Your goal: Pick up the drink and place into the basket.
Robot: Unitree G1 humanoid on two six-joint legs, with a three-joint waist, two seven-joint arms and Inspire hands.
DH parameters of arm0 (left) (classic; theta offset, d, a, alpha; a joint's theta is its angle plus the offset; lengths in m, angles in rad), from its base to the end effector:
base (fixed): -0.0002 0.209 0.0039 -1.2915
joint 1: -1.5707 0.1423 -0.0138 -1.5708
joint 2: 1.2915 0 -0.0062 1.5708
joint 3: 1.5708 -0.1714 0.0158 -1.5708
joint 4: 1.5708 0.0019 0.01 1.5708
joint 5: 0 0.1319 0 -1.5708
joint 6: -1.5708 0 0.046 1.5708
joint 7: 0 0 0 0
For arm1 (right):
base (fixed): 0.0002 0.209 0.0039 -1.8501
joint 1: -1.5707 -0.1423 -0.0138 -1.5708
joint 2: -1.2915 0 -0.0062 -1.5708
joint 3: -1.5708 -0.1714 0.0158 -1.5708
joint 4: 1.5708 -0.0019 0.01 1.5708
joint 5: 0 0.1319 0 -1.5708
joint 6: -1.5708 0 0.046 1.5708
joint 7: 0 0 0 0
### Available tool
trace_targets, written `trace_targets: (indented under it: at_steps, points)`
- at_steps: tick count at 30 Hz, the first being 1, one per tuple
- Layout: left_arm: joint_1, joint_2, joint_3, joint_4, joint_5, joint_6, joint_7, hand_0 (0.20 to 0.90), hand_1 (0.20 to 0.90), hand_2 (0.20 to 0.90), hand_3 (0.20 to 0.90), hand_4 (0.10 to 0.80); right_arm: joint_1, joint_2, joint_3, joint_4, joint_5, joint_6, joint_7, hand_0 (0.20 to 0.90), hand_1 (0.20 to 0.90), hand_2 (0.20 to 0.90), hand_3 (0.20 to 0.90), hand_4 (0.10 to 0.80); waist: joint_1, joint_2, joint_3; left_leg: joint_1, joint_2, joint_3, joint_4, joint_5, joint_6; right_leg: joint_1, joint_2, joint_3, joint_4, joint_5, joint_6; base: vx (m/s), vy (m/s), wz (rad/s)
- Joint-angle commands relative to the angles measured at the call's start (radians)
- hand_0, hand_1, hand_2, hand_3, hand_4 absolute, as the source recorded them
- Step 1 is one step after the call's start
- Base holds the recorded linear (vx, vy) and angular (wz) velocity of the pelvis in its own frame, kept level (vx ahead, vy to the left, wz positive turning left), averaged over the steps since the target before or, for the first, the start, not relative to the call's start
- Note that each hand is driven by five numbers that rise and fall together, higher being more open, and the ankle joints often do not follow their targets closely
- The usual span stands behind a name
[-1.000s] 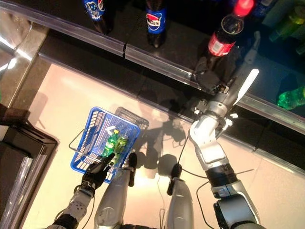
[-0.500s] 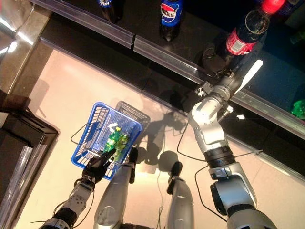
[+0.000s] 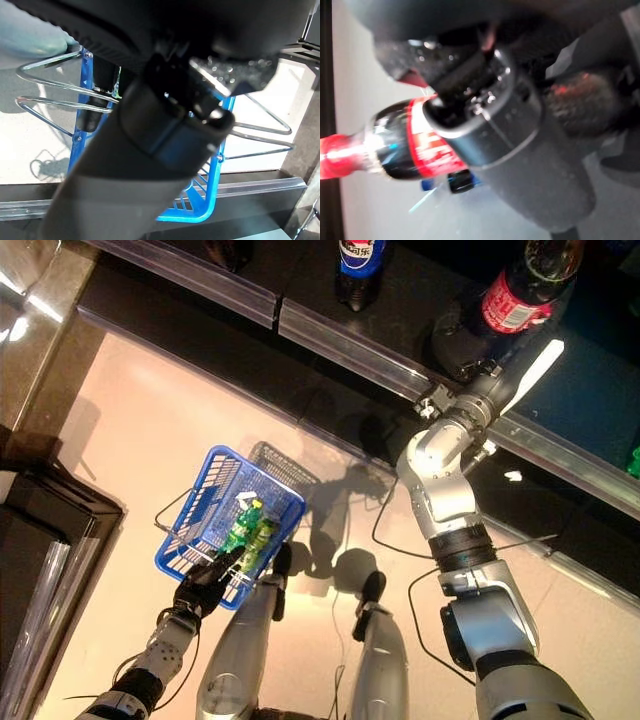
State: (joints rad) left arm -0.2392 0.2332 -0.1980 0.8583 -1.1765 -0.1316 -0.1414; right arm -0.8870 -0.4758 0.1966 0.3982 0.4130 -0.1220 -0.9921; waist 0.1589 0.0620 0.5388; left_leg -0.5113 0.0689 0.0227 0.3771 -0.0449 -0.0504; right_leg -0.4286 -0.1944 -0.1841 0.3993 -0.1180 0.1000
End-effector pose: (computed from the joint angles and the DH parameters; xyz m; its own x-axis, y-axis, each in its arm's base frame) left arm 0.2021 0.1907 -0.0327 0.9004 0.0027 -0.4350 -0.3199 0.6818 -0.6579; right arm 0.3149 -0.1673 0.2281 0.5887 -0.6879 0.4246 0.6131 0.7222 0.3201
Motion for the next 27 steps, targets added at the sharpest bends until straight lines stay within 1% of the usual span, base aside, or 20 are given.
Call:
trace_targets:
  at_steps: [1,8,12,18,22,27]
  points:
    - [0.136,0.03,-0.065,-0.071,-0.001,-0.022,-0.045,0.3,0.3,0.3,0.2,0.1,-0.15,-0.133,-0.034,-0.058,-0.064,-0.077,0.012,0.3,0.3,0.3,0.2,0.1,0.006,0.016,-0.019,-0.033,-0.011,-0.036,-0.048,0.07,0.006,-0.026,-0.017,0.015,-0.018,0.064,-0.03,-0.022,0.035,0.01]
    - [0.138,0.026,-0.071,-0.074,-0.015,-0.026,-0.055,0.3,0.3,0.3,0.2,0.1,-0.186,-0.156,-0.03,-0.026,-0.075,-0.074,0.024,0.3,0.3,0.3,0.2,0.1,0.008,0.021,-0.019,-0.024,-0.02,-0.032,-0.063,0.07,0.014,-0.04,-0.02,0.015,-0.008,0.065,-0.028,-0.024,0.033,0.01]
    - [0.134,0.029,-0.068,-0.081,-0.021,-0.031,-0.058,0.3,0.3,0.3,0.2,0.1,-0.203,-0.173,-0.027,-0.002,-0.046,-0.105,0.044,0.3,0.3,0.3,0.2,0.1,0.01,0.022,-0.019,-0.01,-0.024,-0.028,-0.072,0.069,0.017,-0.033,-0.022,0.011,-0.005,0.062,-0.027,-0.042,0.022,0.01]
    - [0.123,0.032,-0.062,-0.081,-0.016,-0.041,-0.053,0.3,0.3,0.3,0.2,0.1,-0.183,-0.183,-0.044,-0.024,-0.063,-0.115,0.047,0.3,0.3,0.3,0.2,0.1,0.009,0.019,-0.019,0.0,-0.032,-0.027,-0.067,0.063,0.021,-0.028,-0.025,-0.001,0.016,0.051,-0.03,-0.058,-0.005,0.01]
    - [0.127,0.035,-0.051,-0.082,-0.02,-0.052,-0.078,0.3,0.3,0.3,0.2,0.1,-0.16,-0.184,-0.06,-0.074,-0.068,-0.136,0.068,0.3,0.3,0.3,0.2,0.1,0.004,0.019,-0.019,0.009,-0.032,-0.029,-0.045,0.051,0.022,-0.022,-0.026,-0.006,0.051,0.032,-0.037,-0.076,0.002,0.04]
    - [0.132,0.029,-0.035,-0.101,-0.032,-0.079,-0.115,0.3,0.3,0.3,0.2,0.1,-0.085,-0.162,-0.1,-0.218,-0.128,-0.133,0.115,0.3,0.3,0.3,0.2,0.1,-0.012,0.016,-0.019,0.035,-0.033,-0.026,-0.036,0.043,0.021,-0.003,-0.026,-0.006,0.071,0.019,-0.041,-0.068,0.002,0.02]
